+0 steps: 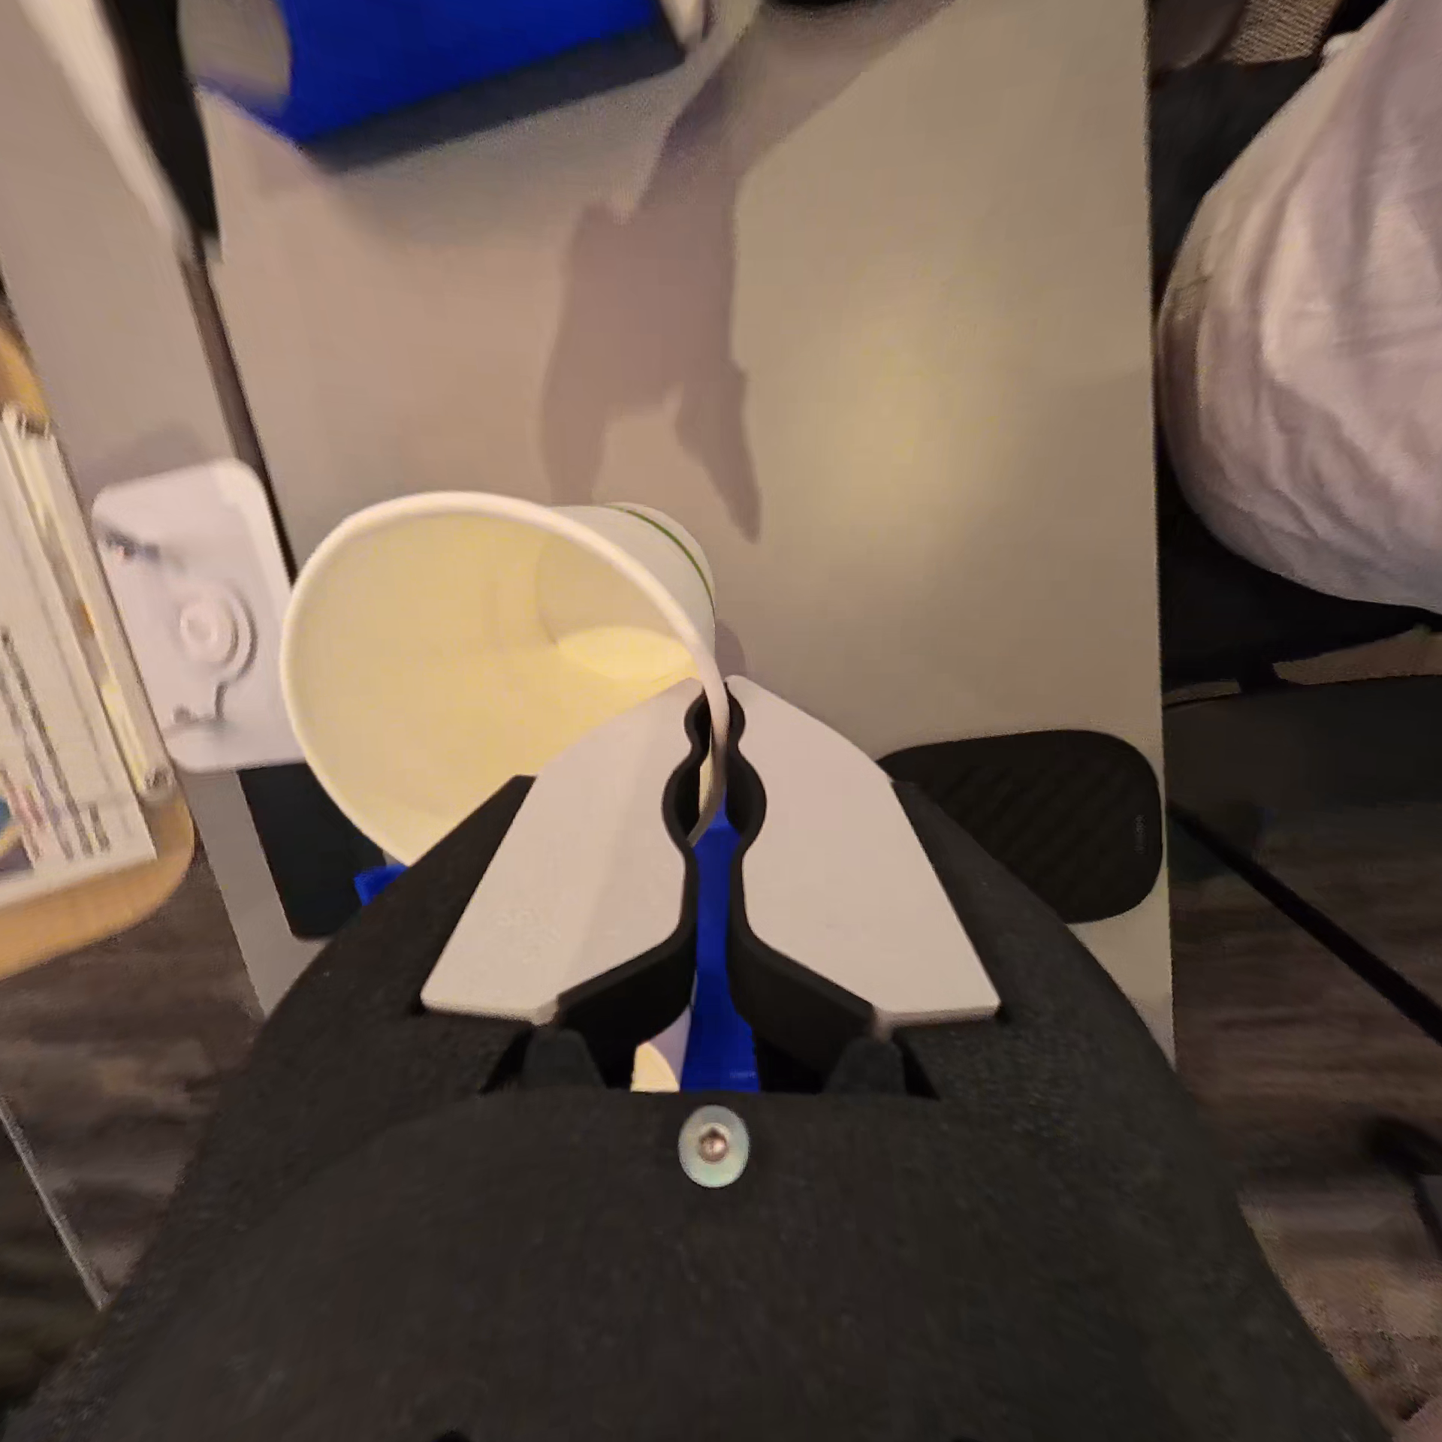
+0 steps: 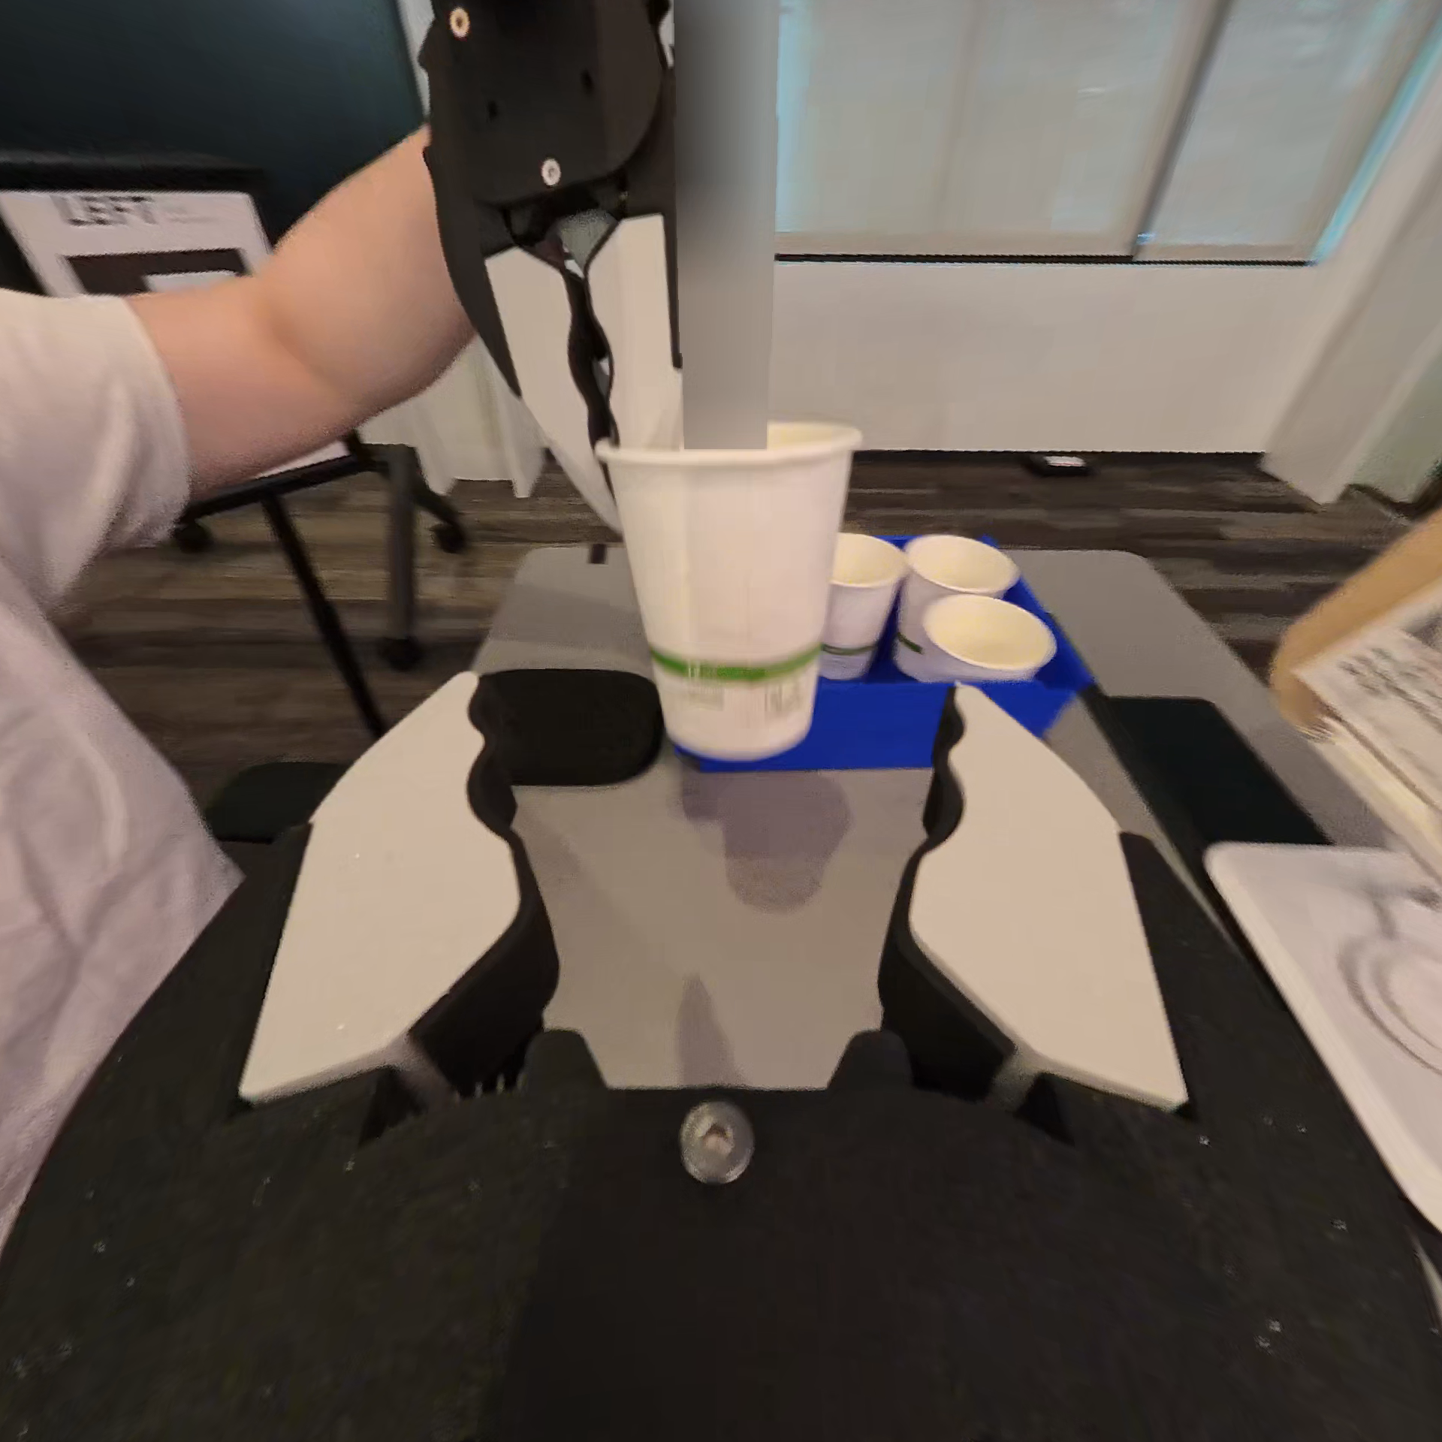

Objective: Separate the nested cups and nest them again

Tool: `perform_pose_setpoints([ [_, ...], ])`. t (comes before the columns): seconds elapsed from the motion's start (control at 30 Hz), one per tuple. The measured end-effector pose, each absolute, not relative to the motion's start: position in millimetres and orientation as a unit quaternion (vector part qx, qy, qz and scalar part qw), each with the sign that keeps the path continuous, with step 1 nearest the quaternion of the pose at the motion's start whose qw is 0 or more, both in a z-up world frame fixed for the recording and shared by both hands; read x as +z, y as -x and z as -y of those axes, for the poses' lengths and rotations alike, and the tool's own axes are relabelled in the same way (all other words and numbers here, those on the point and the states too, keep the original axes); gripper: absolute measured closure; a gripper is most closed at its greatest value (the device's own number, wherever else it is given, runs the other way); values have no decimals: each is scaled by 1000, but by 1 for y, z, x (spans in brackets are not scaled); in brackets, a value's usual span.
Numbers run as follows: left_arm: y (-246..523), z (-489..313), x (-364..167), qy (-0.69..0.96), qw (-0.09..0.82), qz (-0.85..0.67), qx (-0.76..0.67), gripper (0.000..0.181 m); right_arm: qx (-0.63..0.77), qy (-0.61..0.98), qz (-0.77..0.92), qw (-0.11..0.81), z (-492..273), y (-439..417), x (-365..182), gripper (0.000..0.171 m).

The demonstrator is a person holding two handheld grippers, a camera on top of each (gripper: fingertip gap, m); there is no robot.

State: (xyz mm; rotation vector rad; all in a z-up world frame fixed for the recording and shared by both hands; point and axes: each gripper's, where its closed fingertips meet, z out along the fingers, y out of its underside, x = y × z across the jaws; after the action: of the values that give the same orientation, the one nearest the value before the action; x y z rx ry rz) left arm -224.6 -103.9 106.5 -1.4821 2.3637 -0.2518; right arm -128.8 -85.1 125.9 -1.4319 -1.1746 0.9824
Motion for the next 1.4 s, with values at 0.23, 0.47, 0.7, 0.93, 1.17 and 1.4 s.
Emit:
perform_pose_setpoints([
  [0.23, 185, 131, 99, 470, 152, -866, -83, 180, 430, 578, 542, 433, 102, 166, 107, 68],
  [0.47, 173, 144, 97, 448, 149, -877, -95, 181, 430, 580, 555, 413, 110, 169, 97, 79],
  [0.7, 168, 143, 99, 462, 169, -865, -100, 162, 434, 573, 561, 411, 113, 169, 94, 83],
  [0.93, 157, 147, 157, 482, 284, -814, -155, 116, 391, 585, 514, 491, 90, 123, 106, 83],
  [1.17, 203, 129, 185, 525, 341, -769, -129, 117, 128, 692, 218, 676, -2, -135, 113, 84],
  [1.4, 215, 133, 157, 530, 326, -775, -114, 118, 123, 725, 89, 672, -5, -215, 48, 83],
])
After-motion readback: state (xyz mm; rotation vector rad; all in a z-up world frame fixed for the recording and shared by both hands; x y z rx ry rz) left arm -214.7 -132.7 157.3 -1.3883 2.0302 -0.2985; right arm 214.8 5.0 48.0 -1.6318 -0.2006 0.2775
